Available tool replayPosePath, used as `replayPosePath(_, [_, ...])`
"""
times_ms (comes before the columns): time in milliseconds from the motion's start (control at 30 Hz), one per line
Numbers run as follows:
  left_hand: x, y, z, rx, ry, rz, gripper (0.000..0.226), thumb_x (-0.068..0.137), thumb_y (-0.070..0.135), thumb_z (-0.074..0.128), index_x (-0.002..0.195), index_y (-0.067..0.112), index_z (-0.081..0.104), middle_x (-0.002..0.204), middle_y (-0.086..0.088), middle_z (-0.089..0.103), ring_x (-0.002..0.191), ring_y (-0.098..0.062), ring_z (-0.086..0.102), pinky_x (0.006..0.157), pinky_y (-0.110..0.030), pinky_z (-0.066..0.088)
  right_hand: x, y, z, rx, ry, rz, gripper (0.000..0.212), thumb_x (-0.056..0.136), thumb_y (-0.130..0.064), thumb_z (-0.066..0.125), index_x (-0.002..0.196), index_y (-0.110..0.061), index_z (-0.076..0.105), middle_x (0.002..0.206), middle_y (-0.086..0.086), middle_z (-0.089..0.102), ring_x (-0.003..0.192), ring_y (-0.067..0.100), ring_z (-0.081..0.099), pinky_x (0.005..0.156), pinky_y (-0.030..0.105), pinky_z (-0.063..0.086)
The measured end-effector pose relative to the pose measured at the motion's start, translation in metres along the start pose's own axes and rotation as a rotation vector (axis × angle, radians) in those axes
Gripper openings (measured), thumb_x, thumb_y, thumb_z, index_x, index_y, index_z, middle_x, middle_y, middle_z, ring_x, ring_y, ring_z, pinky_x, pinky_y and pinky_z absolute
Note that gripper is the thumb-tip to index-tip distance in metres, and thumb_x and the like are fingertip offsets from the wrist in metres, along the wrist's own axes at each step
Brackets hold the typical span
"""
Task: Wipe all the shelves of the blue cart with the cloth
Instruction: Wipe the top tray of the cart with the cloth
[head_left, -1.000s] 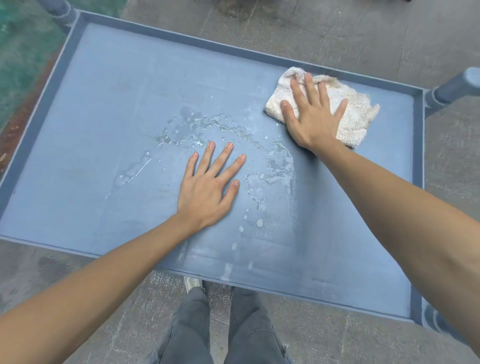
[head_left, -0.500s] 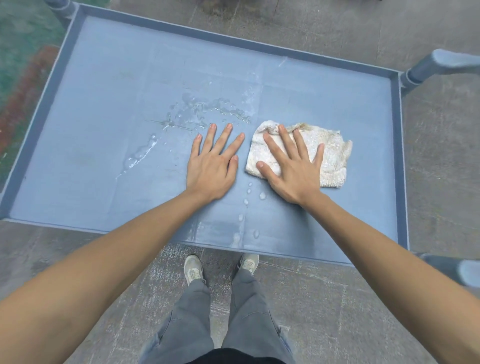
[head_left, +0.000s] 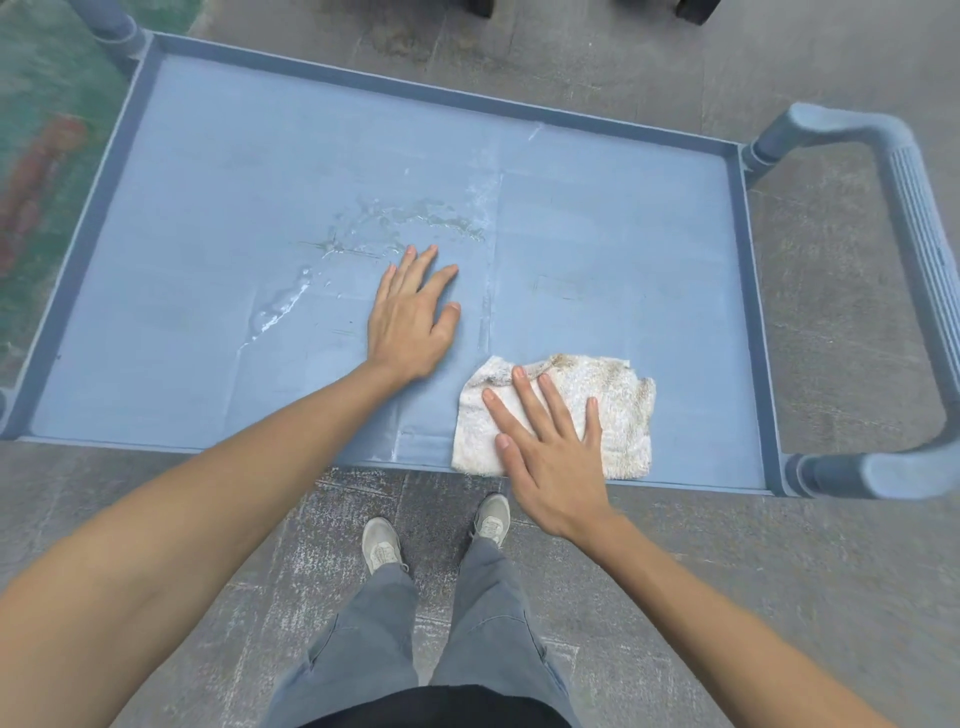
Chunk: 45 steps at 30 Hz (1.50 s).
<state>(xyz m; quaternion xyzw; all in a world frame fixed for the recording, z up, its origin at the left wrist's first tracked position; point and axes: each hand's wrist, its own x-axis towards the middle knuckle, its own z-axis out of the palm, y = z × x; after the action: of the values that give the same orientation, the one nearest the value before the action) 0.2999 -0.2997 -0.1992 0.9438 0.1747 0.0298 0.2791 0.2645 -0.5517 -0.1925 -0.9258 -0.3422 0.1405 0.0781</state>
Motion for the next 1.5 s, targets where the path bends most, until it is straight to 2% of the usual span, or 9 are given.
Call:
replayPosePath(67, [-0.003,-0.003,-0.005,0.058,-0.075,0.068,0.057,0.099,0.024,0.048,0.154,0.017,0.039,0.167,-0.005,0.022,0.157,-0.024,0.010,0.126,-0.039,0.004,-0.003,0.004,-0.004,0.028,0.012,-0.025,0.052,0.108,-0.055,0.020,0.159,-0.052,0.023,0.173,-0.014,0.005,0.160,0.014,0.003,0.124,0.061,0.003])
replayPosePath(167, [-0.011,-0.013,-0.012,0.165,-0.127,0.154,0.057,0.102,0.029,0.041,0.158,0.019,0.033,0.168,-0.004,0.021,0.157,-0.025,0.010,0.126,-0.042,0.006,0.004,0.018,-0.015,0.080,0.038,-0.118,0.049,0.103,-0.060,0.038,0.149,-0.050,0.047,0.170,-0.009,0.023,0.154,0.015,0.026,0.117,0.059,0.022])
replayPosePath(267, [-0.021,-0.026,-0.019,0.282,-0.120,0.222,0.054,0.103,0.035,0.035,0.156,0.026,0.036,0.166,-0.001,0.026,0.156,-0.026,0.014,0.126,-0.045,0.009,0.013,0.028,-0.018,0.022,0.047,-0.202,0.053,0.097,-0.070,0.043,0.147,-0.051,0.050,0.169,-0.005,0.027,0.147,0.017,0.035,0.106,0.056,0.034])
replayPosePath(500, [-0.027,-0.033,-0.016,0.356,-0.119,0.220,0.055,0.104,0.039,0.025,0.158,0.036,0.028,0.168,0.005,0.021,0.156,-0.026,0.012,0.125,-0.048,0.011,0.024,0.027,-0.013,-0.056,0.012,-0.222,0.065,0.093,-0.082,0.032,0.152,-0.057,0.037,0.174,-0.003,0.006,0.159,0.019,0.015,0.116,0.058,0.021])
replayPosePath(867, [-0.026,-0.039,-0.014,0.353,-0.103,0.243,0.056,0.102,0.036,0.027,0.158,0.033,0.029,0.167,0.008,0.022,0.156,-0.020,0.013,0.126,-0.044,0.012,0.049,0.020,-0.001,-0.102,0.127,-0.156,0.061,0.098,-0.079,0.028,0.155,-0.060,0.025,0.174,-0.007,0.008,0.160,0.017,0.012,0.124,0.056,0.012])
replayPosePath(1033, [-0.027,-0.038,-0.016,0.323,-0.106,0.253,0.058,0.102,0.032,0.028,0.159,0.027,0.027,0.167,0.005,0.020,0.156,-0.019,0.012,0.126,-0.044,0.014,0.080,0.019,-0.002,-0.067,0.137,-0.105,0.062,0.098,-0.078,0.028,0.156,-0.060,0.021,0.174,-0.008,0.009,0.160,0.019,0.010,0.124,0.056,0.011])
replayPosePath(1167, [-0.029,-0.038,-0.015,0.212,-0.050,0.150,0.067,0.101,0.030,0.038,0.161,0.009,0.017,0.170,-0.007,0.010,0.157,-0.019,0.008,0.127,-0.040,0.012,0.120,0.017,-0.008,-0.044,0.146,-0.052,0.062,0.097,-0.077,0.032,0.155,-0.061,0.020,0.174,-0.007,0.010,0.161,0.020,0.009,0.125,0.055,0.009])
replayPosePath(1233, [-0.028,-0.038,-0.014,0.258,-0.055,0.124,0.070,0.100,0.034,0.038,0.160,0.004,0.016,0.169,-0.012,0.008,0.157,-0.023,0.005,0.127,-0.041,0.010,0.143,0.018,-0.014,-0.025,0.144,-0.031,0.061,0.097,-0.077,0.032,0.155,-0.061,0.019,0.174,-0.007,0.009,0.161,0.020,0.006,0.126,0.054,0.006])
replayPosePath(1500, [-0.026,-0.042,-0.014,0.293,-0.043,0.150,0.071,0.099,0.037,0.042,0.159,0.005,0.022,0.169,-0.009,0.013,0.157,-0.022,0.007,0.127,-0.039,0.009,0.245,0.026,-0.043,-0.001,0.090,0.002,0.063,0.095,-0.080,0.022,0.155,-0.063,0.013,0.174,-0.007,0.003,0.161,0.022,0.000,0.126,0.054,0.001])
